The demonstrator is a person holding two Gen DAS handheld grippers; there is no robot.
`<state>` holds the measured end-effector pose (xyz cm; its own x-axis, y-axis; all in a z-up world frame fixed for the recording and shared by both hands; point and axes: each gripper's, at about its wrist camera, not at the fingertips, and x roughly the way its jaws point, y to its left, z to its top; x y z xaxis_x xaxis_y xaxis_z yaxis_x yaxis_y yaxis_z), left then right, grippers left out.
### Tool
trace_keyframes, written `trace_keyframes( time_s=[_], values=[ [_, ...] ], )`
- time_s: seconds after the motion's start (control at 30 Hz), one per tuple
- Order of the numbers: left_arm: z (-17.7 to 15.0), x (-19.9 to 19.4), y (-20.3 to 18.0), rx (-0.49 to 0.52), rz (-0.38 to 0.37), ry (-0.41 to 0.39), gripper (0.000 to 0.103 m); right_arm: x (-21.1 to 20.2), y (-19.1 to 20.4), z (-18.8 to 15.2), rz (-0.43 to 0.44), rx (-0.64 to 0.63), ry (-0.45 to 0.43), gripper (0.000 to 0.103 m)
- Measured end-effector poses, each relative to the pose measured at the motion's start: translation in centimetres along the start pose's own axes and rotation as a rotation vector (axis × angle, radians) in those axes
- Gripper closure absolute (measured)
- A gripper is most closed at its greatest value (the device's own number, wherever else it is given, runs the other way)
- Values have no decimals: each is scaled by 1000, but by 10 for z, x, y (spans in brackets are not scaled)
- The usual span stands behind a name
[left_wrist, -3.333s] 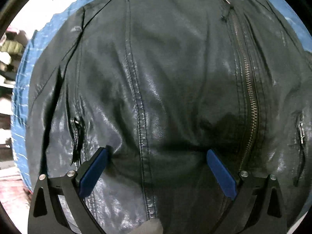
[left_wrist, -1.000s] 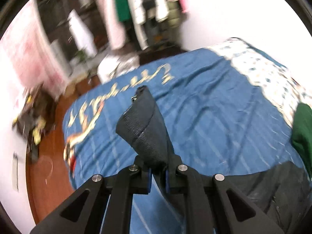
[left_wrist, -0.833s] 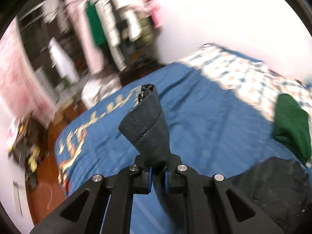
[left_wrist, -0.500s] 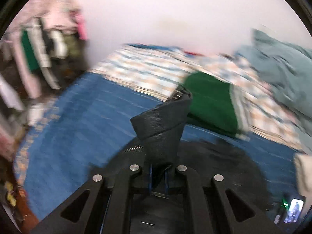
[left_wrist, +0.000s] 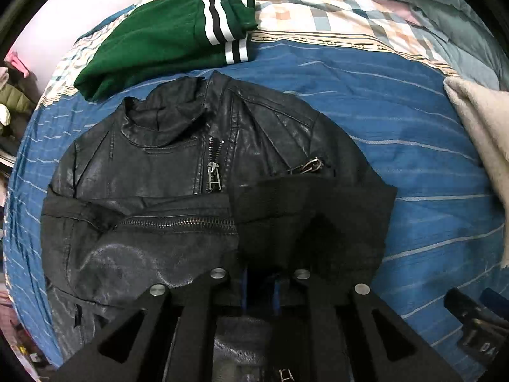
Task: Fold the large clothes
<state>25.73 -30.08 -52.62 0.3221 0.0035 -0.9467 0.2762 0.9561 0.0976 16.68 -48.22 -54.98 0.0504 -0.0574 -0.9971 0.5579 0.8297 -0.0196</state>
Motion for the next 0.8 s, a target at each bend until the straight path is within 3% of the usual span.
trace_keyframes(
  time_s=[0.03,0.07,0.1,0.27,0.37,0.5,0.57,0.63,0.7,0.8],
  values=[
    [0,-4,-1,-7,-35,5,63,2,-8,1,25,3,11,14],
    [-1,-6,-1,-16,-70,10,21,4,-16,2,58,1,23,14],
    [0,-11,-2,-25,-91,13,1,4,-21,1,83,0,36,14],
    [4,-43,12,-70,-125,3,1,-1,-42,4,189,-4,87,14],
    [-5,-58,43,-123,-83,20,1,-17,-42,8,243,-10,81,14],
    [-32,-71,122,-219,110,5,1,-32,-11,9,350,-18,111,20],
    [-47,-65,170,-274,252,20,1,-31,18,11,443,-29,156,36],
    [-56,-49,208,-311,326,48,1,-34,44,10,496,-52,177,43],
    [-59,-31,240,-354,383,83,1,-32,80,11,530,-78,170,43],
    [-54,-11,272,-396,443,73,1,-12,125,19,497,-131,187,43]
  ],
)
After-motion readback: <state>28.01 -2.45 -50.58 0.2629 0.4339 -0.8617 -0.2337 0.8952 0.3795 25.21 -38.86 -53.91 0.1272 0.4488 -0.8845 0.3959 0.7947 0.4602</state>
